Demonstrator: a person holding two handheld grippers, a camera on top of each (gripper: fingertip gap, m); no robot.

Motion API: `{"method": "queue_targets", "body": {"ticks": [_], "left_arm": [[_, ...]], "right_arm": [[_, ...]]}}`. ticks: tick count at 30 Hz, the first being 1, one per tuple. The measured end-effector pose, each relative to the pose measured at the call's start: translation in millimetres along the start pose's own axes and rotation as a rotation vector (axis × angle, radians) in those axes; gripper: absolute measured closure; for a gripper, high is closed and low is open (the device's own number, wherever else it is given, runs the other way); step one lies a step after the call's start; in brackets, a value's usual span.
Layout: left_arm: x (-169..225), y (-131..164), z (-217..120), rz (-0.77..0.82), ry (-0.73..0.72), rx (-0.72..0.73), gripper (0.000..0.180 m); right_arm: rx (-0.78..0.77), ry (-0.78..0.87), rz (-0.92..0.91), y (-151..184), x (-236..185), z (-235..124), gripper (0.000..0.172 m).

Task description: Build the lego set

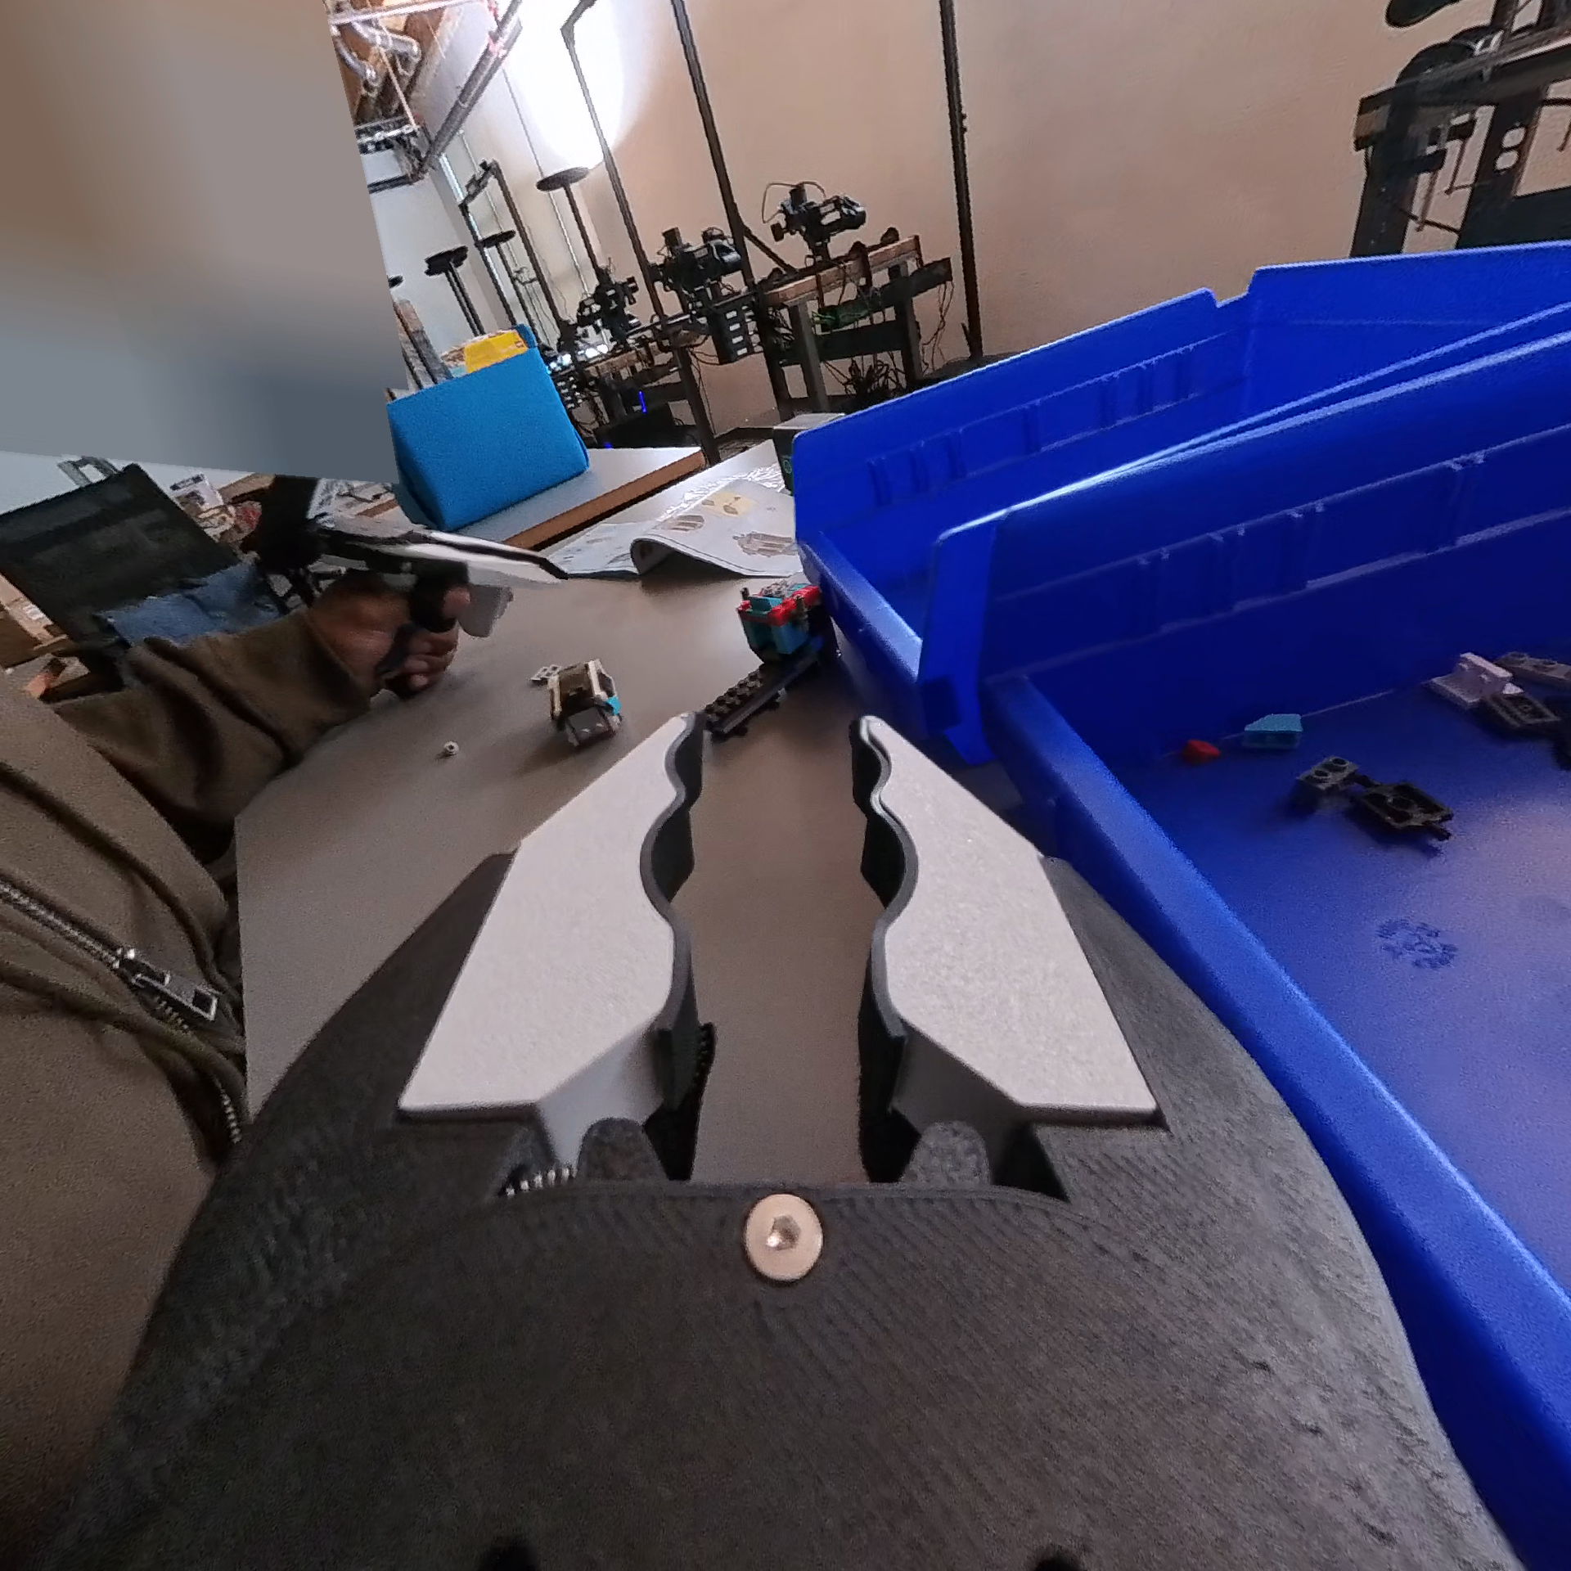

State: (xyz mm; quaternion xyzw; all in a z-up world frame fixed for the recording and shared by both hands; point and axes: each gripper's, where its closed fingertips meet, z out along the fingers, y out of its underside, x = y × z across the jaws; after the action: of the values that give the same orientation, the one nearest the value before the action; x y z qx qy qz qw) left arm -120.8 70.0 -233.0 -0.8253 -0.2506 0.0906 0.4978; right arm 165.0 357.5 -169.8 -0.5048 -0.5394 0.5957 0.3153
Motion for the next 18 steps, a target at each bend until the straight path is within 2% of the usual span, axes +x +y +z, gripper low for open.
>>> {"method": "queue_targets", "body": {"ticks": [2,3,6,8,10,11,13,18], "left_arm": [[1,3,2,0.011,-0.004,-0.021,0.138],[1,4,3,0.013,-0.001,-0.031,0.138],[3,5,4,0.011,0.017,-0.039,0.138],[4,4,3,-0.003,0.035,-0.031,0.138],[5,1,1,-0.020,0.057,-0.010,0.138],[5,-1,-1,-0.030,0.065,0.007,0.138],[3,-5,-5,-0.052,0.077,0.046,0.138],[-2,-17,-18,-0.123,0.108,0.160,0.139]], "right_arm": [[-0.045,-0.027,-0.024,-4,-5,-2,0.137],[-0.042,-0.075,-0.016,-19,-11,-5,0.137],[0.026,-0.225,0.013,-95,-22,-26,0.141],[-0.039,-0.151,-0.107,-129,5,-25,0.142],[-0.186,-0.001,-0.267,-140,61,-11,0.144],[-0.282,0.058,-0.335,-137,92,-2,0.146],[-0.516,0.061,-0.359,-110,140,16,0.147],[-0.908,0.066,-0.361,-31,217,49,0.146]]}}
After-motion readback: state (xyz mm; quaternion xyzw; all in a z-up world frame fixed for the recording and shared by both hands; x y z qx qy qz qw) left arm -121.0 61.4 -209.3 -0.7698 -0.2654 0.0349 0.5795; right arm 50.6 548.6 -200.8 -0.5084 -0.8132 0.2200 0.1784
